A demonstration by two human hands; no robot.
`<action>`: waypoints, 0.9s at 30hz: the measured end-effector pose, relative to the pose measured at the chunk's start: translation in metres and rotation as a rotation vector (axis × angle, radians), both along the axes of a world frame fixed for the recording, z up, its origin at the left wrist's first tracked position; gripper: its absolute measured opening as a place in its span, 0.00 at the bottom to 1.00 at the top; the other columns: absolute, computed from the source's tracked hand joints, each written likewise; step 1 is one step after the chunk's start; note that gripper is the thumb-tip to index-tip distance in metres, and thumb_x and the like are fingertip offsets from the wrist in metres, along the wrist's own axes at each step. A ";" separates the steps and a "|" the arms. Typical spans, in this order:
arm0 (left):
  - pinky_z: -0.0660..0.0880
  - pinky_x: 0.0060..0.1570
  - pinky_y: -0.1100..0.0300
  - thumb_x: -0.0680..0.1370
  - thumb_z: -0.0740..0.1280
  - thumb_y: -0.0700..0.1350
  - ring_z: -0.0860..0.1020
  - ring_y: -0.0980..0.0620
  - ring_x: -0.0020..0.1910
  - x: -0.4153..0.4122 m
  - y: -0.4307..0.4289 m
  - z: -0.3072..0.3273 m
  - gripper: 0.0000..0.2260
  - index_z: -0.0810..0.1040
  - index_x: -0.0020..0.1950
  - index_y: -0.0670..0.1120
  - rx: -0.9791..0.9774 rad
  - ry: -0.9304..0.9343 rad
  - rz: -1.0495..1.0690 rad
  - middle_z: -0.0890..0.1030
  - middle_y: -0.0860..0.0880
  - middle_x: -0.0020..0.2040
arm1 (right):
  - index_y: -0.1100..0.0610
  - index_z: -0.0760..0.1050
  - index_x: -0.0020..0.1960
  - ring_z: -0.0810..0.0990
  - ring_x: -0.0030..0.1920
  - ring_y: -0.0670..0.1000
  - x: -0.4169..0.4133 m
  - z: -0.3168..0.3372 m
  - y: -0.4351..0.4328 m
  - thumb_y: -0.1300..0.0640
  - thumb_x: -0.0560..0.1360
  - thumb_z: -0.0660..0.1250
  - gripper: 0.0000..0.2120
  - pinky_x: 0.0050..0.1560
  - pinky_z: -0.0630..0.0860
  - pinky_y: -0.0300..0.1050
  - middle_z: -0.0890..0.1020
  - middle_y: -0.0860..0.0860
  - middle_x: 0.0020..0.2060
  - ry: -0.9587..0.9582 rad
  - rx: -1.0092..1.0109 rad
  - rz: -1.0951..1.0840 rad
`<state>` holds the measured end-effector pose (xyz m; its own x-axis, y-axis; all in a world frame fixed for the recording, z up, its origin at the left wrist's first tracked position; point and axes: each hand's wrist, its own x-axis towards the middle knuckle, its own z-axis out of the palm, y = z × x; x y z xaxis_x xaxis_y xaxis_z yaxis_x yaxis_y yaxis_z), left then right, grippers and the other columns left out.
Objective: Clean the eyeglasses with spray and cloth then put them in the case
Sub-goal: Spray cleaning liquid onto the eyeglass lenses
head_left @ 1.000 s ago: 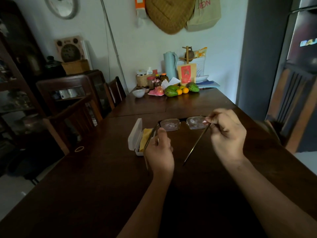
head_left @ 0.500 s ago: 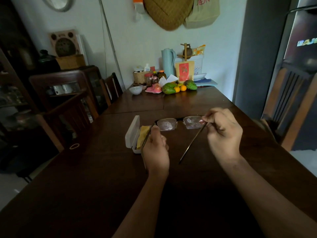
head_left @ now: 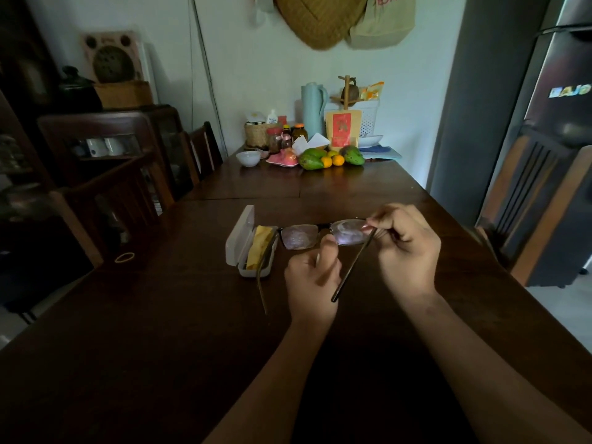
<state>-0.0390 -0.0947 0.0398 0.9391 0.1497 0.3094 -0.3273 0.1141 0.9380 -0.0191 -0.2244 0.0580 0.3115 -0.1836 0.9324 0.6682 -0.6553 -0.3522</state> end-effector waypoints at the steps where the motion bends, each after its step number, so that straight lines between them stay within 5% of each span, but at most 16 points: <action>1: 0.63 0.28 0.59 0.70 0.63 0.65 0.66 0.51 0.22 0.000 -0.001 0.000 0.23 0.69 0.21 0.52 -0.008 -0.008 0.004 0.68 0.52 0.21 | 0.66 0.78 0.35 0.79 0.44 0.50 0.000 0.000 0.001 0.81 0.65 0.69 0.12 0.48 0.73 0.34 0.81 0.58 0.39 0.006 0.003 0.017; 14: 0.63 0.28 0.58 0.69 0.62 0.63 0.68 0.50 0.23 0.006 -0.005 -0.005 0.26 0.71 0.25 0.41 0.043 -0.057 0.039 0.69 0.48 0.22 | 0.66 0.79 0.36 0.78 0.45 0.47 -0.002 -0.002 0.007 0.80 0.65 0.70 0.10 0.49 0.72 0.32 0.80 0.53 0.40 0.026 0.048 0.035; 19: 0.61 0.30 0.52 0.67 0.64 0.60 0.65 0.49 0.27 0.005 -0.005 -0.003 0.20 0.68 0.22 0.48 0.034 -0.001 0.004 0.67 0.46 0.25 | 0.67 0.79 0.35 0.78 0.44 0.48 -0.001 -0.003 0.008 0.80 0.65 0.69 0.10 0.48 0.73 0.35 0.81 0.57 0.39 0.045 0.073 0.041; 27: 0.59 0.29 0.58 0.67 0.63 0.66 0.63 0.53 0.24 0.002 0.003 -0.005 0.23 0.66 0.22 0.51 0.043 0.101 -0.099 0.66 0.52 0.23 | 0.68 0.78 0.36 0.79 0.44 0.51 0.002 -0.004 0.002 0.78 0.67 0.70 0.08 0.47 0.74 0.37 0.80 0.57 0.40 0.053 0.105 0.044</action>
